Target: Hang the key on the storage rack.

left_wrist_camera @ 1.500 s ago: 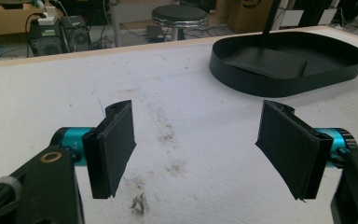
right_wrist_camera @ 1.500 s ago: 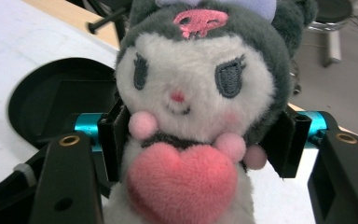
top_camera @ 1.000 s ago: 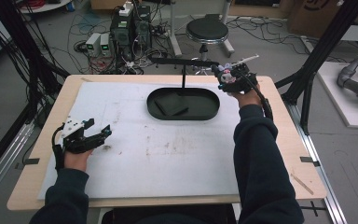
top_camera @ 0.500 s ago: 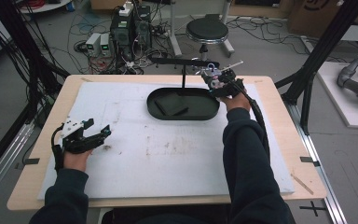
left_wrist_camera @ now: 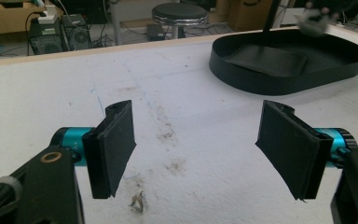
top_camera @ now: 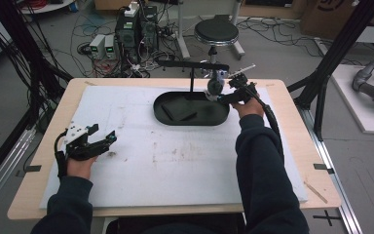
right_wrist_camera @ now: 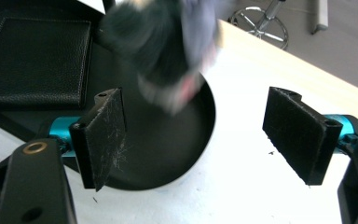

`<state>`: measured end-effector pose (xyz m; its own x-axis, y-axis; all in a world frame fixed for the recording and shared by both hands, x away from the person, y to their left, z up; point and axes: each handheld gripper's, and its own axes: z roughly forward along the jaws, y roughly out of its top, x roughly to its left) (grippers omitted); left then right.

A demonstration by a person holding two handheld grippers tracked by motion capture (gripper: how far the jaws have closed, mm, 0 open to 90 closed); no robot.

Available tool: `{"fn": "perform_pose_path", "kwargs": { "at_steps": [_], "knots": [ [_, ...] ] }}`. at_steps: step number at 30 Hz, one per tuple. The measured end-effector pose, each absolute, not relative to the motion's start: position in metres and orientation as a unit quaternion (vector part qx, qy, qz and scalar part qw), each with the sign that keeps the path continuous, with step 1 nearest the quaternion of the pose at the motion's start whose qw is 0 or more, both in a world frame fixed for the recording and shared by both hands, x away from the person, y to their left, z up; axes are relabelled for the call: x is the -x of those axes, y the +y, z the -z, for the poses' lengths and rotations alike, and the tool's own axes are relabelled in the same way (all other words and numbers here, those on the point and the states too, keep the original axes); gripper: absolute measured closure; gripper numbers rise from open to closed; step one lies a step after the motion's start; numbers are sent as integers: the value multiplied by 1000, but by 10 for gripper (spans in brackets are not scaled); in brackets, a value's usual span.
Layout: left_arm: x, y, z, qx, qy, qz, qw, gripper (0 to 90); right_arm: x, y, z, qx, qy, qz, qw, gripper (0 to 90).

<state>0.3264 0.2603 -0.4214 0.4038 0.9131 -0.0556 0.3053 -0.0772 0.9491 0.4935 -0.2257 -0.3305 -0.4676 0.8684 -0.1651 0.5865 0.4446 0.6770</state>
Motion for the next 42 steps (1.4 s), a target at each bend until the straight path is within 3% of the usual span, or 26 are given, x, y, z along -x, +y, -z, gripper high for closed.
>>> {"fn": "perform_pose_path", "kwargs": {
  "at_steps": [4,8,12,23,33,42],
  "knots": [
    [-326,260,421,-670,454,-301,504,272,-485,-238,321,-439,811,-291,253,229],
    [-326,260,421,-669,455,-301,505,272,-465,-258,320,-418,802,-316,288,274],
    [-326,260,421,-668,455,-301,506,272,-450,-283,323,-430,802,-309,276,208],
    [-326,257,417,-658,452,-286,530,271,-387,-329,363,-417,779,-381,271,207],
    [-327,250,417,-662,442,-285,534,271,-353,-334,394,-411,765,-406,285,206],
    [-326,247,415,-666,434,-292,532,271,-347,-331,402,-413,768,-395,289,207]
  ]
}}
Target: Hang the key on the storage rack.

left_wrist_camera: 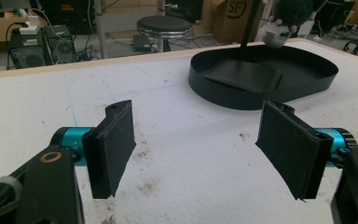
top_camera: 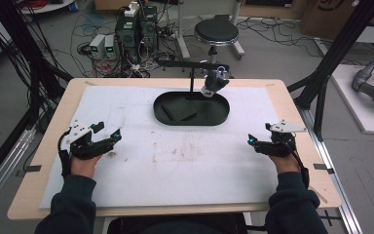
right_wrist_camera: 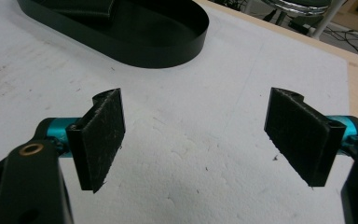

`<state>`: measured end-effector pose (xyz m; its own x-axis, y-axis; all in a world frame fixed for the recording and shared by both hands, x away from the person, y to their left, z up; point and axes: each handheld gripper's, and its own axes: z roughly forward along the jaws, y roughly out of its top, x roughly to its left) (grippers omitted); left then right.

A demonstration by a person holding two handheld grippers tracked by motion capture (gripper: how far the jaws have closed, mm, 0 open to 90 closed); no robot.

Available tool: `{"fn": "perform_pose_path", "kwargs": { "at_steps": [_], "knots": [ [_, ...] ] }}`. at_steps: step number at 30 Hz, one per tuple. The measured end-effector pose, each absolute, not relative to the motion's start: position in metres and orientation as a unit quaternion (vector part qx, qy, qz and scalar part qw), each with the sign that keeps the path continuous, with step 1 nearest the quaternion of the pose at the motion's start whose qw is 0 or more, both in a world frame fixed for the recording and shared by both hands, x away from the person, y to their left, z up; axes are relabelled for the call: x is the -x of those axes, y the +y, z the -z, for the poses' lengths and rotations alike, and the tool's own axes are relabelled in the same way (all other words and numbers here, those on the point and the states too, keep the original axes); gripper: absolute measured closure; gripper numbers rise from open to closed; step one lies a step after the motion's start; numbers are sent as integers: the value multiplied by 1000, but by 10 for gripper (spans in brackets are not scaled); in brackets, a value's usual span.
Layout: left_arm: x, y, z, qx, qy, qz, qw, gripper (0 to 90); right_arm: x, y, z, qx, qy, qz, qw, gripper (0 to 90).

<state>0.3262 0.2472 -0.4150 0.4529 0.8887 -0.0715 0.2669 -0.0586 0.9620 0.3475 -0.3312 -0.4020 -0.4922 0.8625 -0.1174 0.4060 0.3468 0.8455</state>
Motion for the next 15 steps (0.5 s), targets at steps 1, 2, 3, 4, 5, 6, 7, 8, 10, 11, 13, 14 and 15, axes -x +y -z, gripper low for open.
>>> {"fn": "perform_pose_path", "kwargs": {
  "at_steps": [1,2,3,4,5,6,7,8,10,11,13,14,15],
  "knots": [
    [-326,247,415,-666,433,-292,532,271,-346,-331,402,-415,768,-395,287,207],
    [-326,246,415,-669,433,-293,528,271,-345,-331,402,-414,768,-396,287,207],
    [-326,246,415,-669,432,-293,529,271,-344,-331,402,-414,768,-396,287,207],
    [-326,246,415,-670,432,-294,528,271,-343,-332,402,-414,768,-395,288,207],
    [-325,246,415,-671,431,-294,526,271,-343,-332,402,-414,768,-394,290,207],
    [-325,246,415,-672,430,-294,526,271,-343,-332,402,-415,767,-395,289,207],
    [-325,246,415,-672,430,-294,526,271,-342,-332,402,-416,766,-394,290,207],
    [-326,245,416,-672,430,-295,526,271,-343,-333,402,-417,766,-393,290,207],
    [-326,245,416,-675,428,-294,524,271,-343,-333,404,-420,766,-391,289,207],
    [-326,245,417,-675,428,-294,524,271,-343,-333,404,-421,767,-390,288,207],
    [-327,245,417,-677,427,-294,522,271,-344,-333,405,-422,767,-387,290,207],
    [-327,245,417,-677,426,-294,522,271,-344,-333,405,-423,767,-387,289,207],
    [-327,244,417,-677,427,-294,522,271,-344,-333,405,-423,767,-386,290,207]
  ]
}}
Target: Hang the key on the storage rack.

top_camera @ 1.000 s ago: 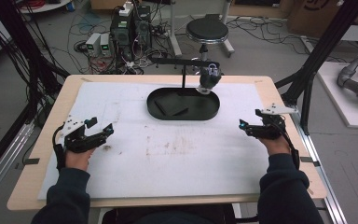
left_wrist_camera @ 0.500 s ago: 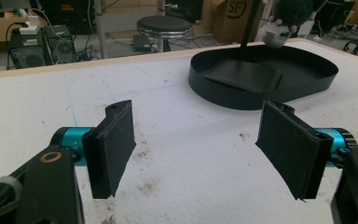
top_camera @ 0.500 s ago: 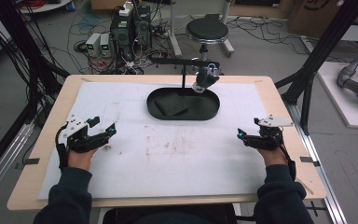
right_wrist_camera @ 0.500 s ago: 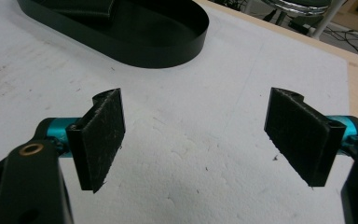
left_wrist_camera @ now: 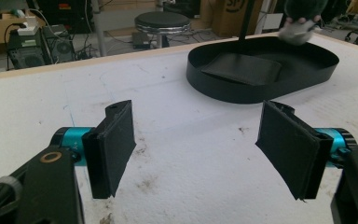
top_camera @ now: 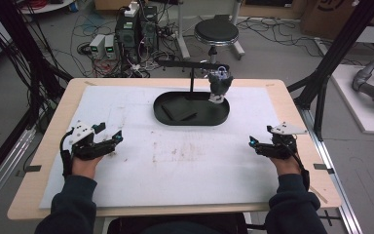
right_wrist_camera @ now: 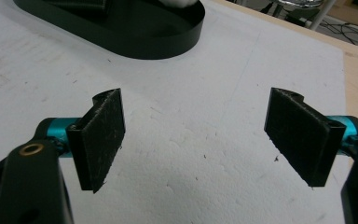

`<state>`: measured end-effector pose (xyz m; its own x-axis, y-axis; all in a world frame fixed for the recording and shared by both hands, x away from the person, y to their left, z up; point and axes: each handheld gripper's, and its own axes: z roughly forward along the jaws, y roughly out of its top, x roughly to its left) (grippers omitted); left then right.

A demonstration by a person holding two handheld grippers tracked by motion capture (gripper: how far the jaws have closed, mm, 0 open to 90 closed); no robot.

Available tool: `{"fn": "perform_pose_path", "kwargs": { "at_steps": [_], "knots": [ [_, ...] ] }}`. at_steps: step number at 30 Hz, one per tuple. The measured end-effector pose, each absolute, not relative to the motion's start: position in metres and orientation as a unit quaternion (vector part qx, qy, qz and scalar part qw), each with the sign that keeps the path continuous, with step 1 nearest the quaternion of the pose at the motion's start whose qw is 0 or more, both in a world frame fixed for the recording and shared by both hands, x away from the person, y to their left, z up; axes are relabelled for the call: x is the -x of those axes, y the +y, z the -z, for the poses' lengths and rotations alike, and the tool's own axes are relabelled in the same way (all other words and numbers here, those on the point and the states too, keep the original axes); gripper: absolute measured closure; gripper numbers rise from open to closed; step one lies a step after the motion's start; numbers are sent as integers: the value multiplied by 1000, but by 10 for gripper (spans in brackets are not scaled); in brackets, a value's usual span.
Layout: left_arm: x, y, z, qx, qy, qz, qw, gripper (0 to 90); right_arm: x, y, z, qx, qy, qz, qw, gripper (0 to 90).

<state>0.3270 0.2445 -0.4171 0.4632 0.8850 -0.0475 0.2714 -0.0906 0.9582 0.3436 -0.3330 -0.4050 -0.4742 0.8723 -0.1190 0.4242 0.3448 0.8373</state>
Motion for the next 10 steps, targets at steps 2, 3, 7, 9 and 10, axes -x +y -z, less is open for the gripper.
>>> {"fn": "perform_pose_path", "kwargs": {
  "at_steps": [2,3,7,9,10],
  "knots": [
    [-327,244,417,-678,427,-293,522,271,-343,-333,405,-423,767,-385,291,207],
    [-327,244,417,-678,427,-294,522,271,-343,-333,405,-423,767,-385,292,207],
    [-327,244,418,-678,427,-293,521,271,-343,-333,405,-422,767,-385,293,207],
    [-327,244,418,-678,428,-293,521,271,-343,-333,405,-420,768,-383,295,207],
    [-327,244,418,-678,428,-293,520,271,-343,-333,405,-419,769,-381,296,207]
  ]
}}
